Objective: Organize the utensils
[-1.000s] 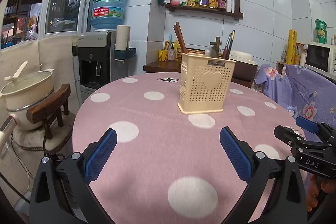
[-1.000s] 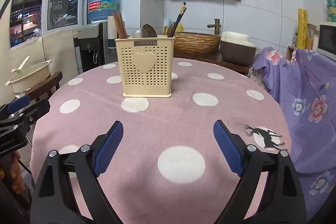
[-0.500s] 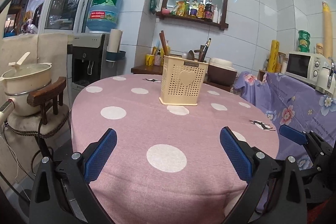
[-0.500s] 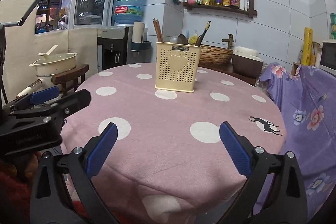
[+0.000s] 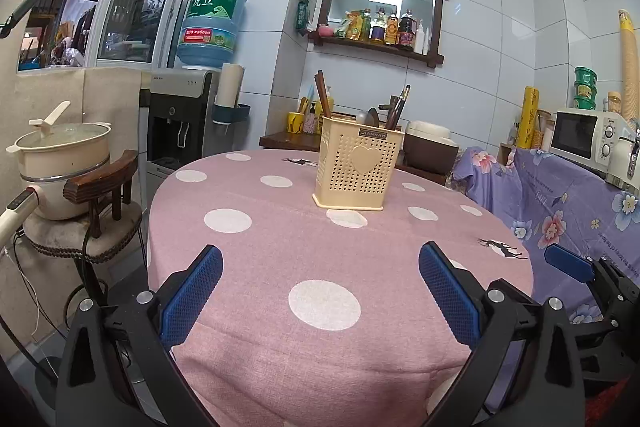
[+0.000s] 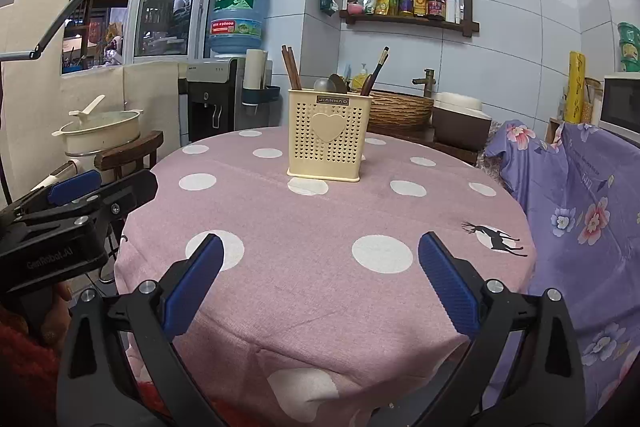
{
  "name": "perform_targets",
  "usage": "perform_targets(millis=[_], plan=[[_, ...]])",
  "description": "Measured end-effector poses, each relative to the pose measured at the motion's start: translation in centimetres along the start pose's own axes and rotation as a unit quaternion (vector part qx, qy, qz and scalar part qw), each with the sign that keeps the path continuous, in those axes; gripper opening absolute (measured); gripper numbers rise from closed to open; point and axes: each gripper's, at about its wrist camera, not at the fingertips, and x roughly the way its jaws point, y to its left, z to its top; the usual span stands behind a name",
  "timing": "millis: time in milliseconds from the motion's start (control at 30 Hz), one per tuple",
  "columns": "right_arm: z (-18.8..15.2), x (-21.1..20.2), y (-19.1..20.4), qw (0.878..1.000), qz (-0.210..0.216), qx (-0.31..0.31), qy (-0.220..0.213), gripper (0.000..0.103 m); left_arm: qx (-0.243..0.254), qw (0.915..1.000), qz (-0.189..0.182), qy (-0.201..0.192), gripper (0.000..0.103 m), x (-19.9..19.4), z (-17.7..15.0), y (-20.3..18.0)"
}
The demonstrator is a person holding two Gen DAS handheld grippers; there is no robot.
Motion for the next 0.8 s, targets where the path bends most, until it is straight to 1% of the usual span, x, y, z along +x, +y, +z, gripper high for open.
perform_targets(millis=[800], plan=[[-0.05,0.37,-0.22,1.0,0.004,0.004,0.001,0.097,0.0,1.0,0.004,0.002,0.098,-0.19,0.21,0.05]])
